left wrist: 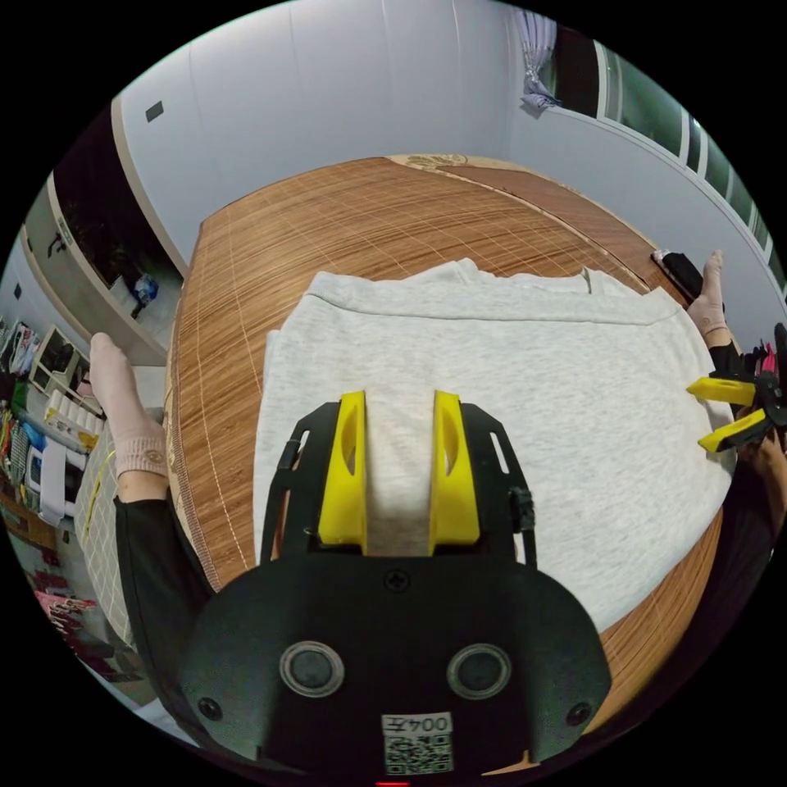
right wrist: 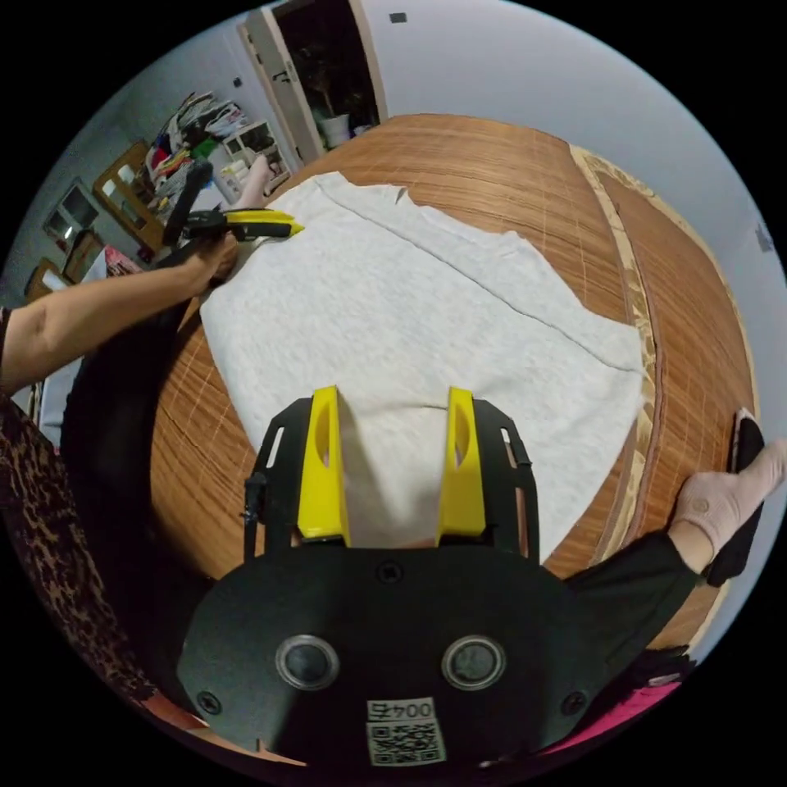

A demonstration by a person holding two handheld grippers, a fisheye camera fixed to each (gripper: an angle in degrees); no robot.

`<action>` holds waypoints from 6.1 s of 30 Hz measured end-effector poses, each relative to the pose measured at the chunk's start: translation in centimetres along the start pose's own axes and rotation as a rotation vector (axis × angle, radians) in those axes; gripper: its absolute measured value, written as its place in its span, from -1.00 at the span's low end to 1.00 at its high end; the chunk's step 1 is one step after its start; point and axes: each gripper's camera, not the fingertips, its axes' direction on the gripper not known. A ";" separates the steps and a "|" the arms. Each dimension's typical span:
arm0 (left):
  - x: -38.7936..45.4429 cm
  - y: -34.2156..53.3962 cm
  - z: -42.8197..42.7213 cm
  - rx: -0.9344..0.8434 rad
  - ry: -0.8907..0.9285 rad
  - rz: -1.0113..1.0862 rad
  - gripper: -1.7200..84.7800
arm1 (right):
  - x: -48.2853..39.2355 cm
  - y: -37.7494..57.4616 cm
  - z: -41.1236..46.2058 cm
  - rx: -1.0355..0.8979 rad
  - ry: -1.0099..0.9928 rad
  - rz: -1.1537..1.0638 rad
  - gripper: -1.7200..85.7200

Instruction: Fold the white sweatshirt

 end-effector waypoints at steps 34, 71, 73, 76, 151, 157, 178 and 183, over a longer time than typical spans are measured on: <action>14.0 25.5 0.7 0.076 0.245 0.168 -0.67 | 4.9 19.1 -26.2 0.522 -0.169 0.589 -0.59; 41.3 34.0 4.7 0.158 0.498 0.469 -0.90 | 16.6 22.3 -28.3 0.437 -0.468 0.928 -0.39; 40.5 34.4 3.6 0.164 0.513 0.455 -0.91 | 16.9 21.2 -27.4 0.367 -0.480 0.921 -0.39; 39.5 35.0 1.7 0.169 0.528 0.439 -0.91 | 17.0 19.6 -26.2 0.266 -0.465 0.907 -0.40; -9.2 11.7 -24.6 0.045 0.584 -0.657 -0.90 | -7.1 1.1 -2.1 0.426 -0.395 0.580 -0.61; -9.0 11.1 -25.9 0.042 0.570 -0.658 -0.90 | -6.0 14.2 4.2 0.345 -0.594 0.839 -0.58; -4.3 13.7 -28.2 0.023 0.724 -0.536 -0.88 | -11.9 16.4 2.6 0.182 -0.240 0.546 -0.78; -5.7 15.9 -30.5 0.120 0.738 -0.546 -0.77 | -22.7 21.4 -2.2 0.511 0.083 0.416 -0.78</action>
